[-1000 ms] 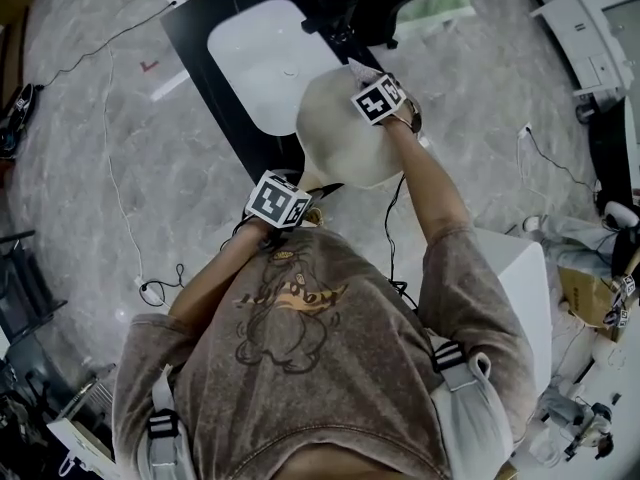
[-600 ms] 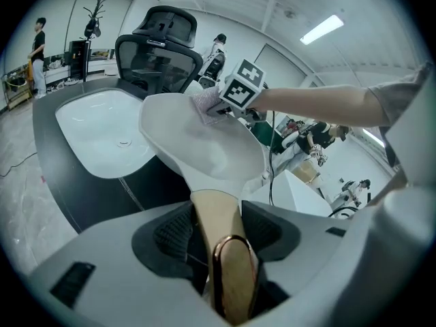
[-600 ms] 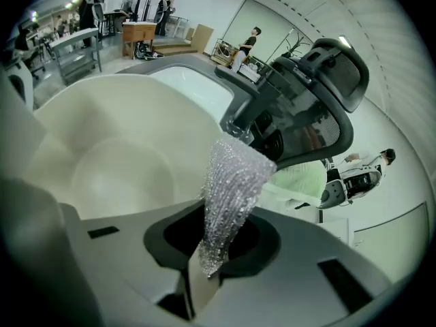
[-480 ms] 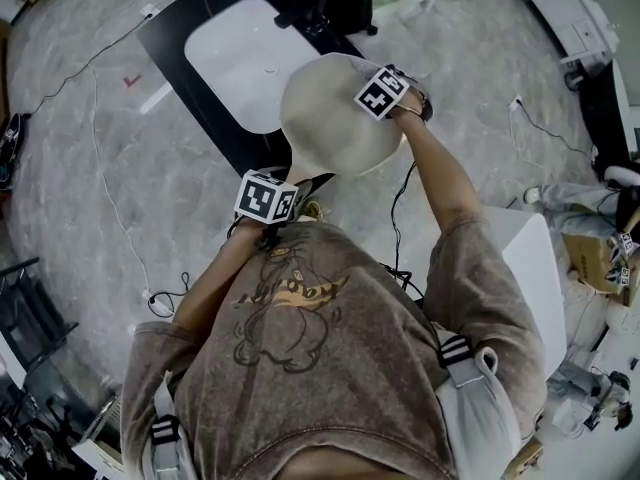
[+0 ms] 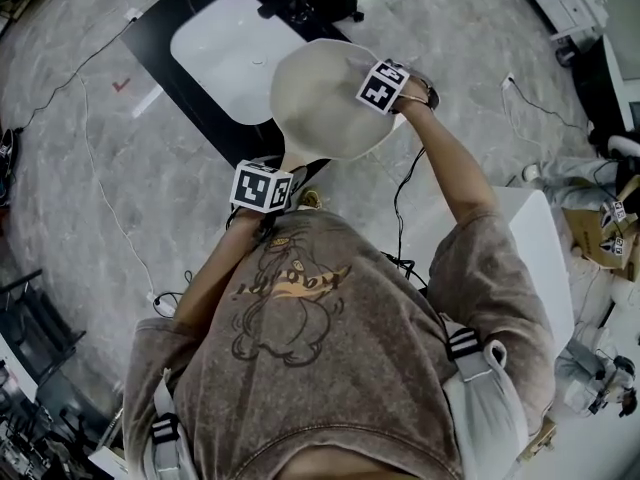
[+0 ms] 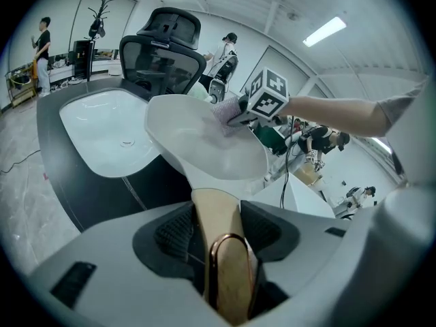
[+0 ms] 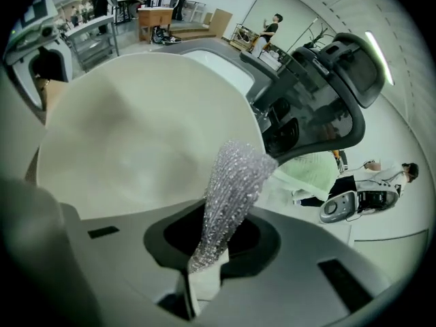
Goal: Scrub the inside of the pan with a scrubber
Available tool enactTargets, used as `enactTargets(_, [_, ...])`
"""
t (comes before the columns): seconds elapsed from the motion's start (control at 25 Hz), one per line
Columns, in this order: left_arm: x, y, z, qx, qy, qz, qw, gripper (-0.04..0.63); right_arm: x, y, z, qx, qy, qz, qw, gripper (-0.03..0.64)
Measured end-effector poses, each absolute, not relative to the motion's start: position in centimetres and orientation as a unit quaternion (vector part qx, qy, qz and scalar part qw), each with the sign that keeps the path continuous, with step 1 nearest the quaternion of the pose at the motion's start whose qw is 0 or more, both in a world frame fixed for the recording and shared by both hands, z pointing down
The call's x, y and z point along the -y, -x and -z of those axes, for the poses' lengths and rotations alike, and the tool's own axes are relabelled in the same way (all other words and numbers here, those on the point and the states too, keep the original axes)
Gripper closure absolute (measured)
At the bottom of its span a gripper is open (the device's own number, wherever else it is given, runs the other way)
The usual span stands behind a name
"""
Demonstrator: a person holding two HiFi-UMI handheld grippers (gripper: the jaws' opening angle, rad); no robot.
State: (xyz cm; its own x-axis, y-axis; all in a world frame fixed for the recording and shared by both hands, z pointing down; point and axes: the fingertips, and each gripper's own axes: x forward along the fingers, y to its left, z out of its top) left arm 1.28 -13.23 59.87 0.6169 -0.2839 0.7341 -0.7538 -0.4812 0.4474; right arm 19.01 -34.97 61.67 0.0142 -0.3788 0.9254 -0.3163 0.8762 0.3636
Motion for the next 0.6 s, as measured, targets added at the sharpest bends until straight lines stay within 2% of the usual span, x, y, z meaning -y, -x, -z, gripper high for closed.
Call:
enactTargets(0.16, [13.3,-1.2,-59.8,0.321,-0.808,-0.298,0.394,0.365,33.1,-19.5,-61.6,0.687,-0.226,0.009,0.690,0.541])
enactTargets(0.48, [13.3,-1.2,-60.0,0.312,-0.813,-0.297,0.392,0.365,28.4,-18.2,-63.1,0.701,-0.178,-0.039,0.690,0.541])
enactTargets(0.6, [13.3,-1.0,-59.9,0.311,-0.812,-0.301,0.391,0.365,26.2,-18.8,-62.9,0.676,-0.165,-0.075,0.714,0.541])
